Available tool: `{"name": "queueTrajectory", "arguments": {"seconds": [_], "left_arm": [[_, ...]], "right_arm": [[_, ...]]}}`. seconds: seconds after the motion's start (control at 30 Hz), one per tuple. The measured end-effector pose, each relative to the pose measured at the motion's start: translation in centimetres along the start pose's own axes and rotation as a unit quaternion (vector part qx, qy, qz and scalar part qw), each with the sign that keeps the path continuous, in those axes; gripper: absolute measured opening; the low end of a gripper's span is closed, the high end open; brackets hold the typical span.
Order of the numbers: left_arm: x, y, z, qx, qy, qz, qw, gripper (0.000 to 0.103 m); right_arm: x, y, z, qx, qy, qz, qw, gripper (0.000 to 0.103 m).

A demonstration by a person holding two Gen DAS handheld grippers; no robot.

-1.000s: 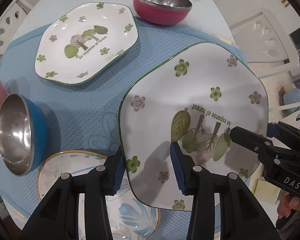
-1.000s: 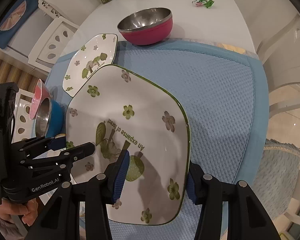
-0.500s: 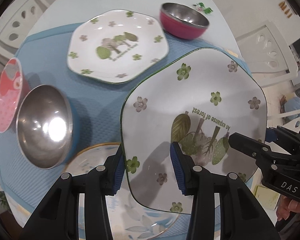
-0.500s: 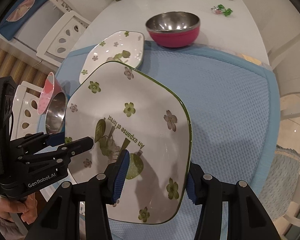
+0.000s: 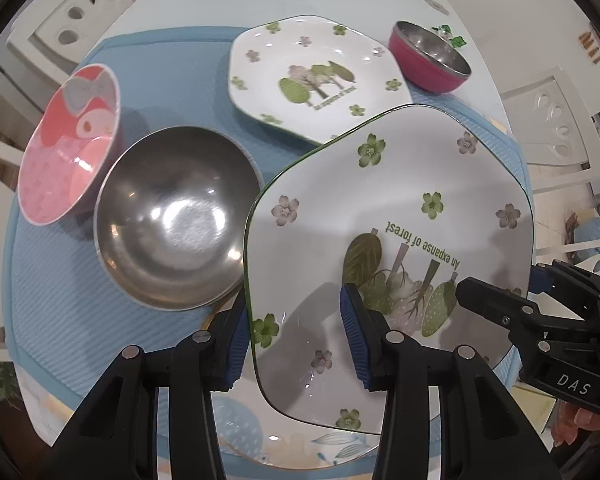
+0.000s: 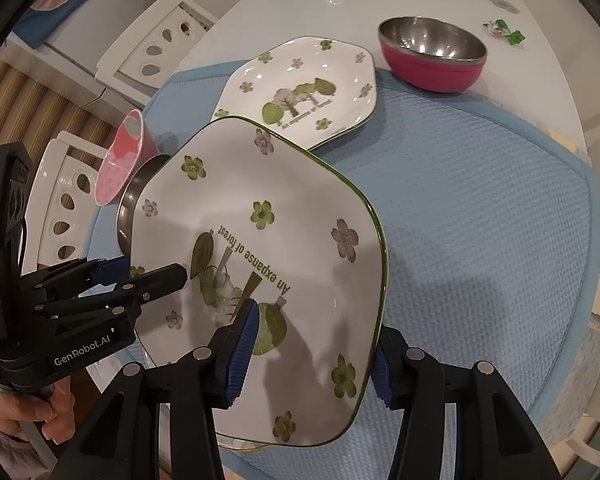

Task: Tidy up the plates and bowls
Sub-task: 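Carry the hexagonal plate with the right gripper onto the Sunflower plate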

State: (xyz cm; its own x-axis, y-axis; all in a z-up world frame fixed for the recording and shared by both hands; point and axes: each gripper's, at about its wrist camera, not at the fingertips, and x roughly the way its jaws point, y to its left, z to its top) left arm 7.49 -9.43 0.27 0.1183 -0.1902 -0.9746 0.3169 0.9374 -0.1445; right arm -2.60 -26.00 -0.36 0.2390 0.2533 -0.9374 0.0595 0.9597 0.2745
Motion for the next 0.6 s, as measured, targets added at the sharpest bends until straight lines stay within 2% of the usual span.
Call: {"name": "queueTrajectory", "arguments": {"seconds": [0.2,0.6], "left_arm": [[-0.6,1.4,-0.8,0.005,-0.005,0.005,1.0,0.04],[-0.1,3.3,-2.7,0.001,0.011,-0.001,0.9999,0.039]], "right_arm": [[0.7,1.6,-0.5,-0.002,0.008,0.001,1.0,0.05],[2.0,3.6,-1.7,0.001,0.025,-0.005,1.0,0.05]]}}
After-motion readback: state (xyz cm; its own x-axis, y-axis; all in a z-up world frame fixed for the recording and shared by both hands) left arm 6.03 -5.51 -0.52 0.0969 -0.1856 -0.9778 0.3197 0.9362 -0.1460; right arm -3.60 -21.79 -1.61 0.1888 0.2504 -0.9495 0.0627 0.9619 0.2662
